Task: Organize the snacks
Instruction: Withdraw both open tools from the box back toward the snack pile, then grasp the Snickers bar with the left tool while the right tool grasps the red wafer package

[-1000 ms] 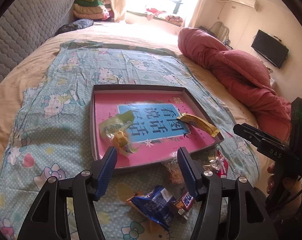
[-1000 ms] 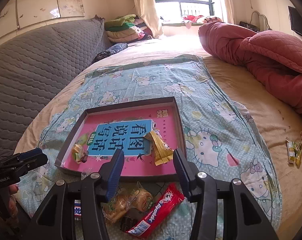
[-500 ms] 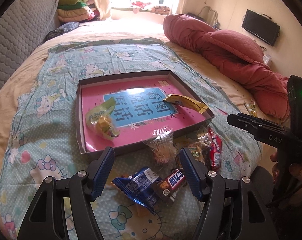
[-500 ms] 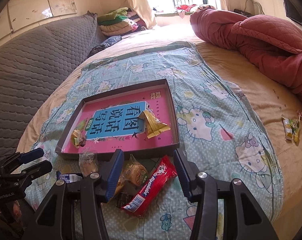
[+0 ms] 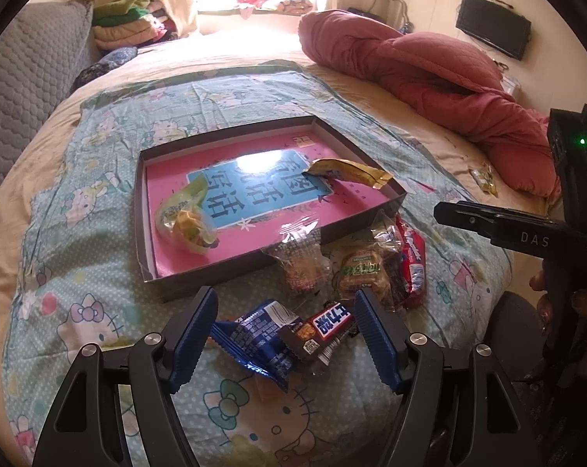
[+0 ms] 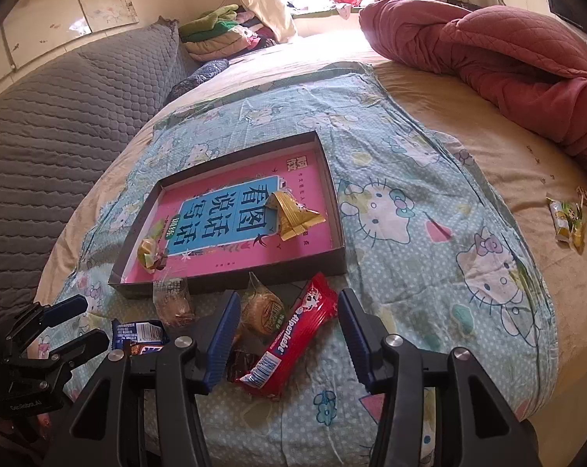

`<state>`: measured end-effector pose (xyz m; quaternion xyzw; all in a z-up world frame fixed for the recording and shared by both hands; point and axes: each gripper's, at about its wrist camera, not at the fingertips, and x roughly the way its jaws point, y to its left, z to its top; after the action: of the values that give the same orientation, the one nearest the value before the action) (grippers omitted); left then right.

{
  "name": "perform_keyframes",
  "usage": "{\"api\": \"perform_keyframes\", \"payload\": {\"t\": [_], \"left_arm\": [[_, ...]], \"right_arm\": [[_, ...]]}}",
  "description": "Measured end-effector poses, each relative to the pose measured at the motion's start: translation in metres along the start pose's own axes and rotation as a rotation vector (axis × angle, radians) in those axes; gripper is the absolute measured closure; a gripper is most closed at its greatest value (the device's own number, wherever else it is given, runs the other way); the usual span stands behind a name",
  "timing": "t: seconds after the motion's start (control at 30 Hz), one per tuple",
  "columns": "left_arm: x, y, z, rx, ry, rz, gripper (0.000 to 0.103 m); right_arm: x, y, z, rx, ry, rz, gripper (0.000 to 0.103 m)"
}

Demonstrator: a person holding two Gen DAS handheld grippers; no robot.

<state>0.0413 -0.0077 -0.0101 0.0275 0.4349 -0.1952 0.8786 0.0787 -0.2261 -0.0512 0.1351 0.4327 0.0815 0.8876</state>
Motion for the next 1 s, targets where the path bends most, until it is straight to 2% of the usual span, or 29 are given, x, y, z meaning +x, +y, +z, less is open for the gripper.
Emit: {"api": "perform_keyframes", "payload": {"t": [0.33,0.7,0.8,1.0], "left_arm": [[0.01,-0.022,-0.008,0.115,0.052,-0.028,0.029],[0.028,-0.034,-0.01,0.228,0.132,-0.089,0.029],[0.037,-0.038,-0.012,0.28,0.168,-0.076,0.029],[0.049,-0.044,-0.011,0.368,0.202,-0.059,0.029]], "right_arm": [[0.023,-0.004,-0.015,0.024,0.119,-0.007,0.051],[0.047,-0.006,-0.024,0.056,0.195,0.029,0.053],[0.052,-0.004,-0.025,0.049,0.203,0.036,0.058],[0.057,0.0,-0.025,0.038,0.207,0.042,0.059]]}}
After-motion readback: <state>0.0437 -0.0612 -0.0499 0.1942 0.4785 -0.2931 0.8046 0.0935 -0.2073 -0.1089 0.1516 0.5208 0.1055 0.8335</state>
